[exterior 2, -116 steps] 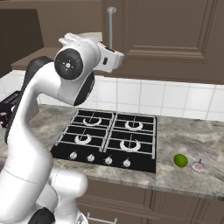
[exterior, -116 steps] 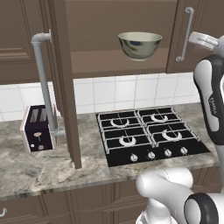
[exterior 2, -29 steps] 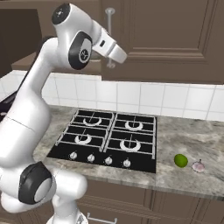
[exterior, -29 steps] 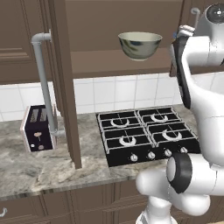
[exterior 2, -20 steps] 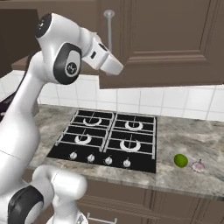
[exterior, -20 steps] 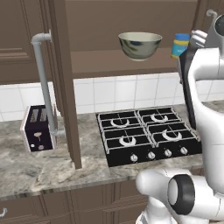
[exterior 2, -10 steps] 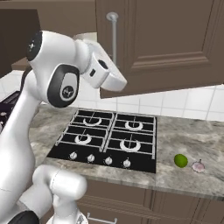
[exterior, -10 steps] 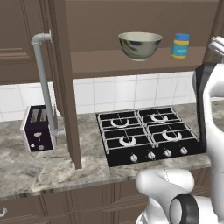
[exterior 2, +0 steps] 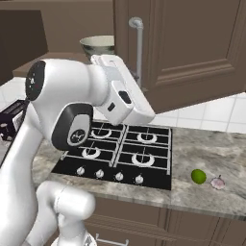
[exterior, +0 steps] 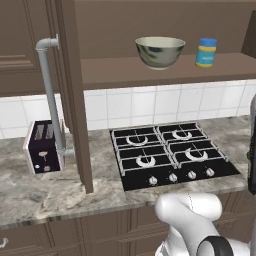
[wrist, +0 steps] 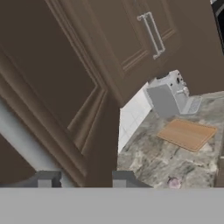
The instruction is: Open the cabinet. Place the bowl and condiment on the counter. Then place the lime and garlic on the cutting board.
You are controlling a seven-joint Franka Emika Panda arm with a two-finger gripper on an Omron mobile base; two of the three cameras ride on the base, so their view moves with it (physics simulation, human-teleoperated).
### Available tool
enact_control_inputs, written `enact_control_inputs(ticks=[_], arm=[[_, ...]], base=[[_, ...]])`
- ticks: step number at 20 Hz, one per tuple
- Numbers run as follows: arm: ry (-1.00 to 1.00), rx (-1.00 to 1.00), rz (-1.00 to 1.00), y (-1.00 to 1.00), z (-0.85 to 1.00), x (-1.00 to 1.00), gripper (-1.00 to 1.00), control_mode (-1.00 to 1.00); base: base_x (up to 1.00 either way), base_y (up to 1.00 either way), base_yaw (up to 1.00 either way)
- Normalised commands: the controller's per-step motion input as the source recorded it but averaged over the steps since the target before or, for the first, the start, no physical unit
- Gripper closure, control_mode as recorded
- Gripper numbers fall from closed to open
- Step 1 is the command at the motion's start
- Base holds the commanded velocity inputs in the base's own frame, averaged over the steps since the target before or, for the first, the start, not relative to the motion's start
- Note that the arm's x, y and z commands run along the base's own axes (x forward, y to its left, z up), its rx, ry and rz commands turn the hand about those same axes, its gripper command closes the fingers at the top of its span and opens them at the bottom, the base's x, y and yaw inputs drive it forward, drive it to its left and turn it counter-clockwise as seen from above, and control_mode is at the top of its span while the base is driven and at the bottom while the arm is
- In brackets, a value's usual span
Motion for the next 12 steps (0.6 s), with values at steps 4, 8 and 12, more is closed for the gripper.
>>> enact_control_inputs(ticks=[4,8,12], arm=[[-0.04,0.06,-0.02,-1.00,-0.23,-0.72,1.00,-1.00],[-0.05,0.07,0.00,-1.00,-0.23,-0.68,1.00,-1.00],[-0.04,0.06,0.00,-1.00,-0.20,-0.68,1.00,-1.00]], base=[[0.00,0.00,0.00],[0.00,0.00,0.00],[0.00,0.00,0.00]])
